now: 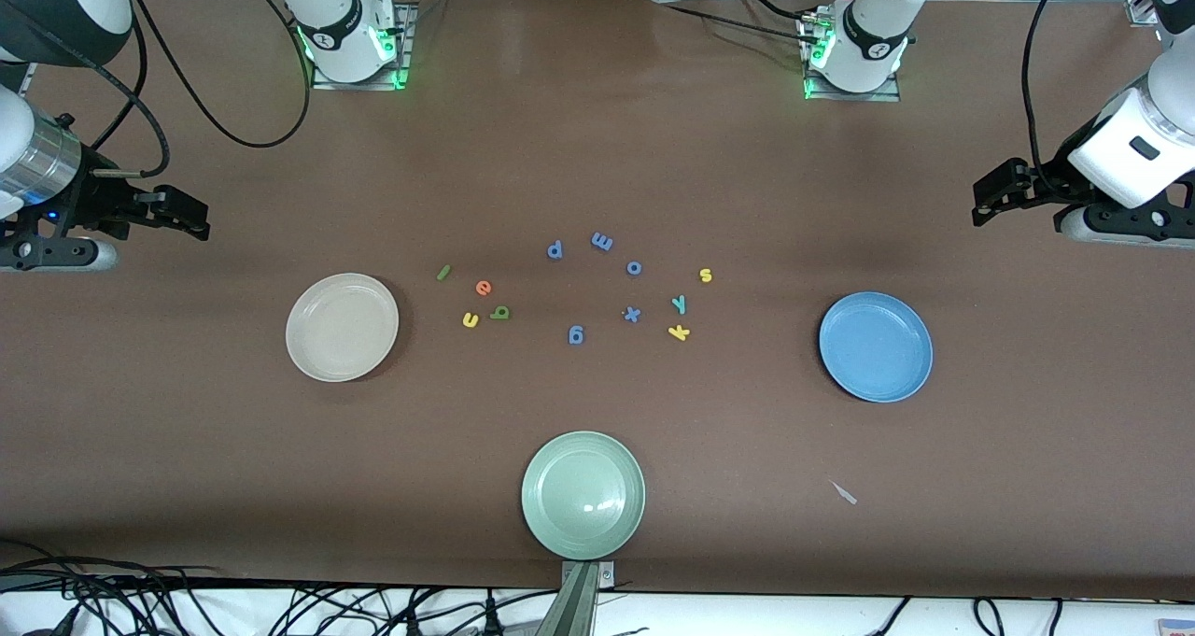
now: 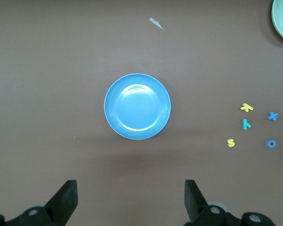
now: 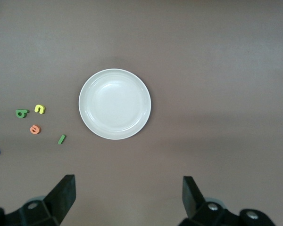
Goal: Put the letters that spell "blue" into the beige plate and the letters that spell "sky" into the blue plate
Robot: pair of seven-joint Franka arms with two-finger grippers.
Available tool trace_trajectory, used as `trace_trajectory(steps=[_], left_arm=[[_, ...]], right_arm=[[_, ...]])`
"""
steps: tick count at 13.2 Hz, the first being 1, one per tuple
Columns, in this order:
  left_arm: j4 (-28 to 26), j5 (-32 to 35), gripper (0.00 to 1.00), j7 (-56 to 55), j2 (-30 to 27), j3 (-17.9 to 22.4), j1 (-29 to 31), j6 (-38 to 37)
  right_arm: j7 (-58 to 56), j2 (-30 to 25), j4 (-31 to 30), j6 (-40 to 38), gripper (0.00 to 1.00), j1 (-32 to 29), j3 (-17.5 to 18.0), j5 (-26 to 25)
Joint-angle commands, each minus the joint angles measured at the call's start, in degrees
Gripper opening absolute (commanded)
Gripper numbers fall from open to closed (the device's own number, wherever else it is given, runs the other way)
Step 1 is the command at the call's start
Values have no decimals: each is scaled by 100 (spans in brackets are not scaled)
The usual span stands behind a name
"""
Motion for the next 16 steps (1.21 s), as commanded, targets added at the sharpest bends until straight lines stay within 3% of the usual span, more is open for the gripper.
trace_trajectory(steps=[1,16], left_arm=[[41,149,100,90,-60,-5,-29,-64],[50,149,100,81,-60,-67,-29,-126]], right_arm=[[31,29,82,-14,100,-38,18,41],[23,142,99,257,100,-55,26,15]])
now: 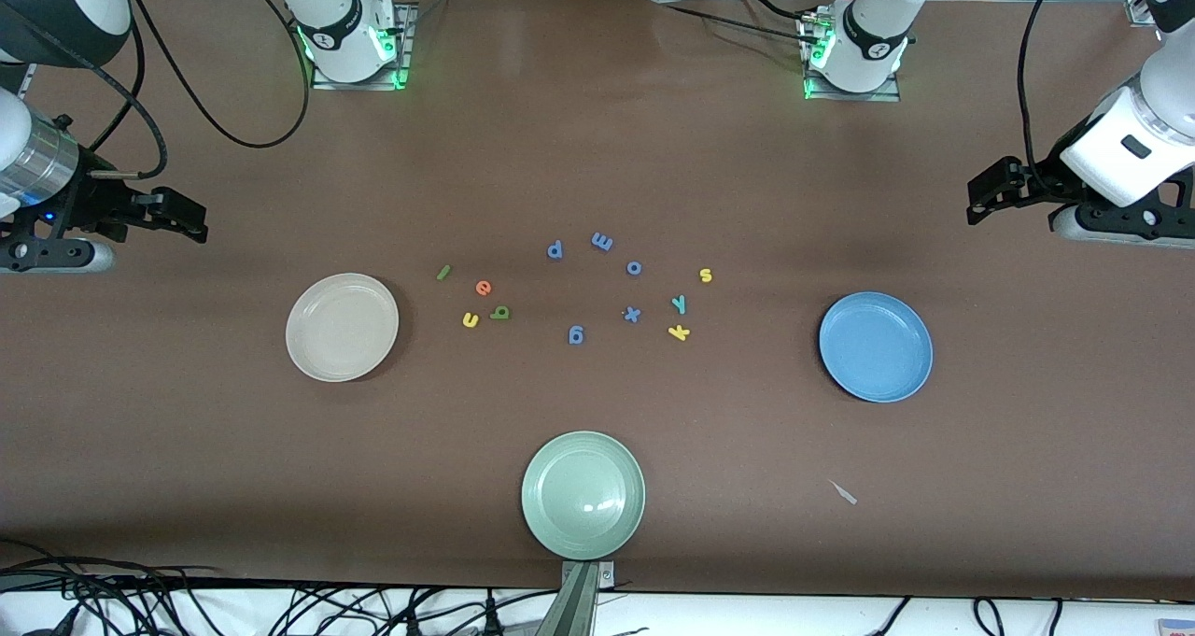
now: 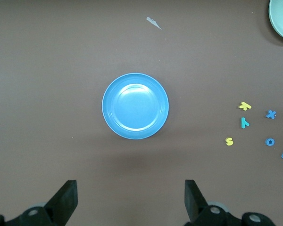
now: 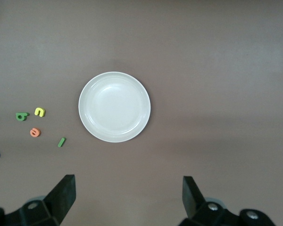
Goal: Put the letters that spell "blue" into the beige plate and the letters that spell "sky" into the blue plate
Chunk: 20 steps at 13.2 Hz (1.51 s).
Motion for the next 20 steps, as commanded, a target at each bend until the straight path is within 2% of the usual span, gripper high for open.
trace_trajectory(steps=[1,12,13,20], left_arm=[[50,149,100,81,-59,-18,-23,-122],[50,149,100,81,-59,-18,-23,-131],[50,149,100,81,-59,-18,-23,-131],[50,149,100,81,-59,-18,-23,-131]], right_arm=[[31,204,99,195,100,-63,23,23],[-22,345,108,-103,100,-124,22,58],[-82,493,108,-51,100,-107,31,59],[-30,521,556,-648,100,297,75,-3]])
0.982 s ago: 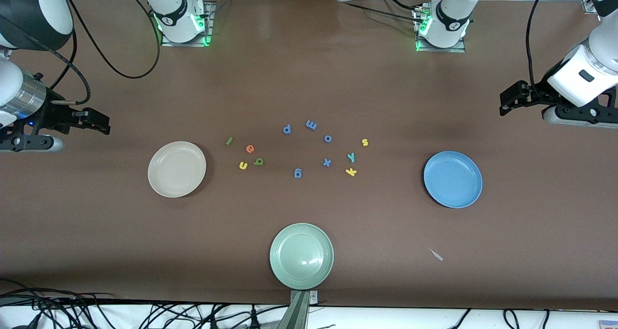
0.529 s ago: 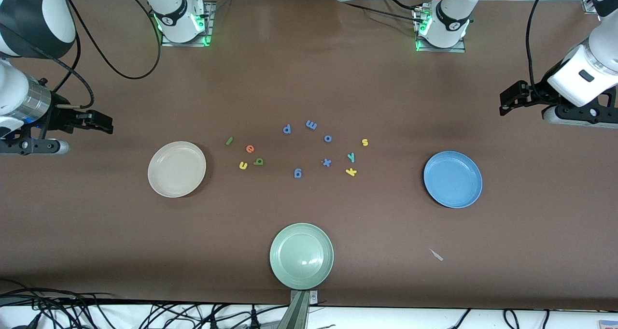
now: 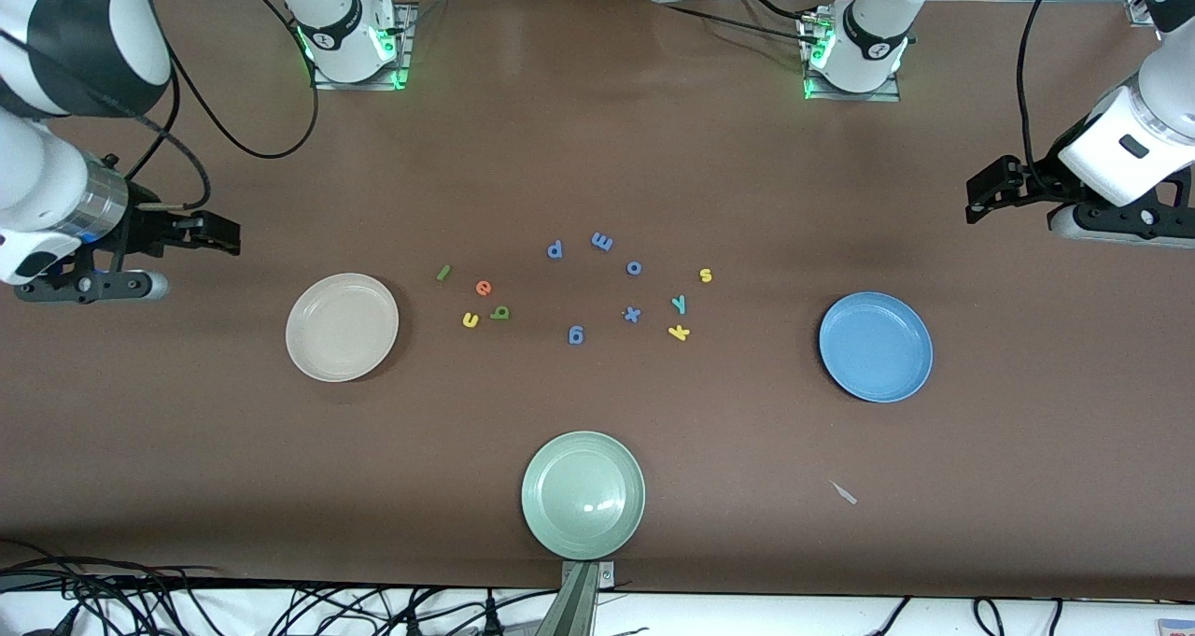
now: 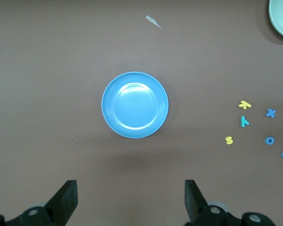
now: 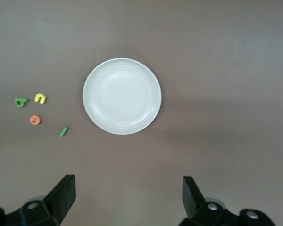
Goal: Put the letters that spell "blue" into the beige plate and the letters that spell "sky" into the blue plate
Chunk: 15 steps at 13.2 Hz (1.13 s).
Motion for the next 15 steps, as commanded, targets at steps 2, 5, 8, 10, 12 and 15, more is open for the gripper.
trace_trajectory(steps=[2,5,8,10,12,15], left_arm=[[48,149,100,81,-58,-9,-23,-102],[48,149,100,81,-58,-9,-23,-102],[48,149,100,81,-58,-26,-23,-110],[48,140,100,81,-58,-140,-23,-189],[100,114,100,81,-49,-228,-23,-268],[109,61,100,134,336,-254,-58,-391]], right_arm=[[9,16,191,-205,100,50,2,-9],[0,25,191,-205,100,41,-7,-9],[0,25,191,-205,100,23,-24,8],[-9,25,191,-205,100,6,-33,0],[0,25,191,-205,100,32,-24,-9],[0,25,191,-205,100,32,-24,-9]])
